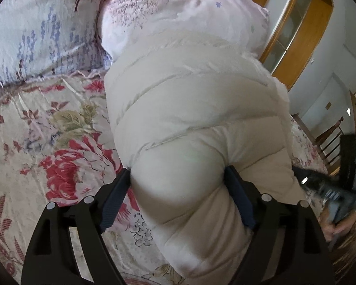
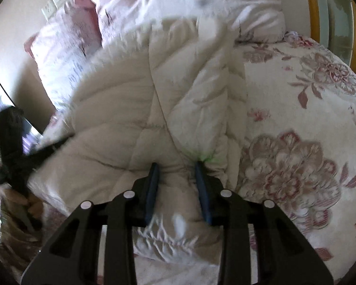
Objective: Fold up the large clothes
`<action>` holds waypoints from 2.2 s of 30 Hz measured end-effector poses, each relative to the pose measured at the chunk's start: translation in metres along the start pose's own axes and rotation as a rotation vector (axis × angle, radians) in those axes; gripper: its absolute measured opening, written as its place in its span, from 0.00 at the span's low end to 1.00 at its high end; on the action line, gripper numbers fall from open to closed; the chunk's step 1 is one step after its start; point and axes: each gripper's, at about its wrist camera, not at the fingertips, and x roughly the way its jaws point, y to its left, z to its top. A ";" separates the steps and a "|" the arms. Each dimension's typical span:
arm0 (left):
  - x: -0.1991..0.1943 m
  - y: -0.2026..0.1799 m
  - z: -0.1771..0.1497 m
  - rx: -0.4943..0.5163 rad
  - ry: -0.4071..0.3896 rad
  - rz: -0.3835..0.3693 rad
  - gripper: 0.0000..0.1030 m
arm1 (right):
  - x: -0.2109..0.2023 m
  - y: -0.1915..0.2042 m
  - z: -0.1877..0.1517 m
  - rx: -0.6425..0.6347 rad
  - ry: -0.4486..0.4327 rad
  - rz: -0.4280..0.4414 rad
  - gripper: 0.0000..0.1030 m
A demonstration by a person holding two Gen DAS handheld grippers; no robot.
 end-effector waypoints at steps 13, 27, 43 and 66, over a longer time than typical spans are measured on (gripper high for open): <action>-0.001 0.001 0.000 -0.010 -0.009 0.003 0.80 | 0.024 -0.027 0.099 0.227 -0.145 -0.018 0.22; -0.011 -0.009 0.002 0.016 -0.087 -0.006 0.81 | 0.079 -0.040 0.077 0.215 -0.051 -0.341 0.08; -0.008 -0.007 0.000 -0.001 -0.066 0.032 0.82 | 0.005 0.008 0.060 0.067 -0.207 -0.255 0.43; -0.011 0.017 0.001 -0.167 -0.073 -0.152 0.85 | 0.011 -0.029 0.055 0.218 -0.054 -0.058 0.84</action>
